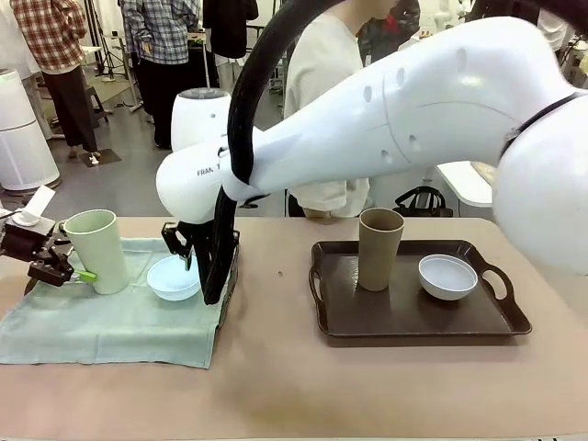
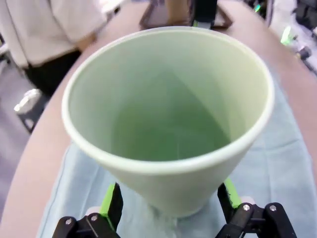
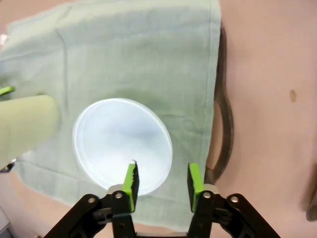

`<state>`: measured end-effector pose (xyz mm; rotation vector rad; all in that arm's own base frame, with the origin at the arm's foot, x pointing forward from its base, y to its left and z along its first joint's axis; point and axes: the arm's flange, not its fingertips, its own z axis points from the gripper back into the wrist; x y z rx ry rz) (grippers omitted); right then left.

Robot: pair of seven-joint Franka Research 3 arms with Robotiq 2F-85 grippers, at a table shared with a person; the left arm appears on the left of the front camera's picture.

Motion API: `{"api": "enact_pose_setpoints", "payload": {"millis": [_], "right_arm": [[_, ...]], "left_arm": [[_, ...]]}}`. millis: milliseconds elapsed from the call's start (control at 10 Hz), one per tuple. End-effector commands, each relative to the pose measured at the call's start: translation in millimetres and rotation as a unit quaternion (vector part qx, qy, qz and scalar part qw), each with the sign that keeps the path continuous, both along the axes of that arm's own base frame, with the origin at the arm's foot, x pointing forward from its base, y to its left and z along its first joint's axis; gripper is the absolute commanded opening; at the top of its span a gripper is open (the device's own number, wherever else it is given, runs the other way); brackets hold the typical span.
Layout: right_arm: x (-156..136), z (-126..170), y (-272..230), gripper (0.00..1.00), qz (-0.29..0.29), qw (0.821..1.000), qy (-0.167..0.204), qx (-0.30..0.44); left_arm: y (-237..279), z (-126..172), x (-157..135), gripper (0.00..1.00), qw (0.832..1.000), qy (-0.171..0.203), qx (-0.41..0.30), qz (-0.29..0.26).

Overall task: Set up a tray with a mat and arrange the tableware.
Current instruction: Place the Picnic Bowl and Reusable plastic cup back onto the Handle tray in front of the human's position.

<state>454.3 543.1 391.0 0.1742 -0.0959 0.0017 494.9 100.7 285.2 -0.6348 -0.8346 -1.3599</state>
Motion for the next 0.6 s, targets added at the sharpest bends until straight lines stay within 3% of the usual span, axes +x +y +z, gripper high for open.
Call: {"api": "enact_pose_setpoints", "payload": {"millis": [0, 200, 400, 500], "right_arm": [[-18.6, 18.3, -21.9, 0.98, 0.009, 1.0, -0.006, 0.008], [-26.4, 40.2, -32.6, 0.98, 0.004, 1.0, -0.026, 0.009], [-34.4, 65.3, -41.2, 0.98, 0.002, 0.999, -0.036, 0.001], [-39.3, 80.7, -48.4, 0.98, 0.005, 0.999, -0.036, -0.009]], "left_arm": [[0.1, 26.0, -12.1, 1.0, 0.992, 0.027, 0.117, 0.034], [-2.0, 48.8, -23.3, 1.0, 0.97, 0.042, 0.232, 0.052], [-14.0, 85.4, -42.6, 1.0, 0.931, 0.069, 0.344, 0.1], [-25.4, 110.5, -58.0, 1.0, 0.912, 0.059, 0.386, 0.125]]}}
